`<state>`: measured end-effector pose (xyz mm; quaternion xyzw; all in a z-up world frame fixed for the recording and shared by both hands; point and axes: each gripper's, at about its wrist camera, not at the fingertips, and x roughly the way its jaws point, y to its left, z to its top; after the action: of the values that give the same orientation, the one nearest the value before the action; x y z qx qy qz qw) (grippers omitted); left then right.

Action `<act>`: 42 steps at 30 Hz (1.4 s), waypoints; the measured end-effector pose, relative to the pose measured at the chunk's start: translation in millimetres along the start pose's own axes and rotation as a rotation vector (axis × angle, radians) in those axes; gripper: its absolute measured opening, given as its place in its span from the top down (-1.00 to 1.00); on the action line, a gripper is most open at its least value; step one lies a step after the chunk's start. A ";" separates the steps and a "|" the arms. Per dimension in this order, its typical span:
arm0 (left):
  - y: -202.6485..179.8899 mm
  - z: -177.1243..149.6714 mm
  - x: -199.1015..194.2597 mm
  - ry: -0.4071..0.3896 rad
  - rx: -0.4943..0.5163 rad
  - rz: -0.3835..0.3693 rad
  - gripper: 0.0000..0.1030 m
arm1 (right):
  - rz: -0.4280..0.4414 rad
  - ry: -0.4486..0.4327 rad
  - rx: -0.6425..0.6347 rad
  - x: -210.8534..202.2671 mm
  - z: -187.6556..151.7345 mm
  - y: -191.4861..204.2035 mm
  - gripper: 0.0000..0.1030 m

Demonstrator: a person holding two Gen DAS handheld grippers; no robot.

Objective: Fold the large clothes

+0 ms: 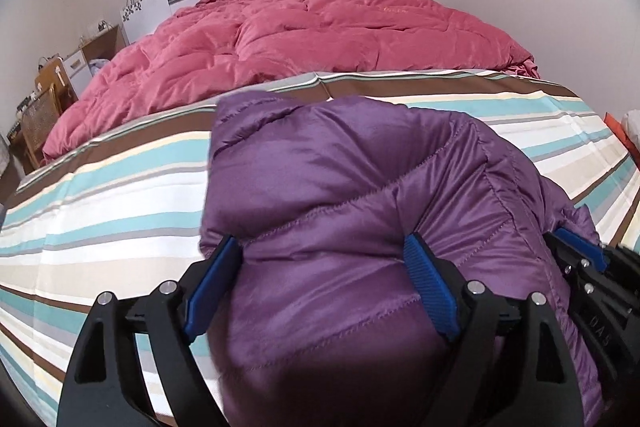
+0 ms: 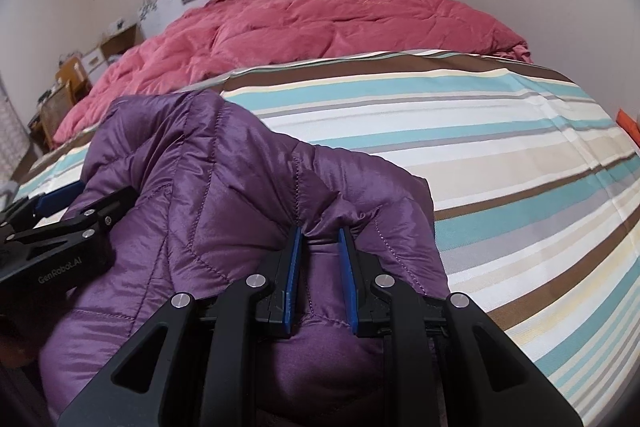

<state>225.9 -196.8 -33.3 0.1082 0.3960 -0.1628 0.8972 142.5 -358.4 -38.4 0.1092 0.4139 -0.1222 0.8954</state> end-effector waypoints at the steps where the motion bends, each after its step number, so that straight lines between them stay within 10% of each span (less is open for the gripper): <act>1: 1.9 -0.2 -5.1 0.000 -0.003 0.003 -0.77 | 0.006 0.001 -0.001 -3.5 3.7 -1.6 0.63; 6: 12.9 7.1 -29.4 -0.037 -0.047 -0.012 -0.92 | 0.111 -0.101 -0.049 -40.8 31.9 12.1 0.63; 12: 8.8 22.5 -4.3 0.013 0.013 0.079 -0.96 | 0.106 0.006 -0.121 3.5 47.9 26.6 0.63; 26: 14.7 9.3 31.5 0.054 -0.035 0.026 -0.97 | 0.122 0.028 -0.067 52.2 32.5 19.4 0.63; 39: 5.2 -4.3 -16.2 -0.012 0.029 0.063 -0.96 | 0.123 -0.041 -0.074 -1.1 24.5 18.3 0.62; 42: 6.6 -13.7 -33.4 -0.030 -0.003 0.034 -0.96 | 0.142 -0.062 -0.055 -28.1 12.8 14.7 -0.17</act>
<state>198.0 -179.3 -17.0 0.1113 0.3806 -0.1487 0.9059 138.6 -344.7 -7.3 0.1099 0.3802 -0.0502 0.9170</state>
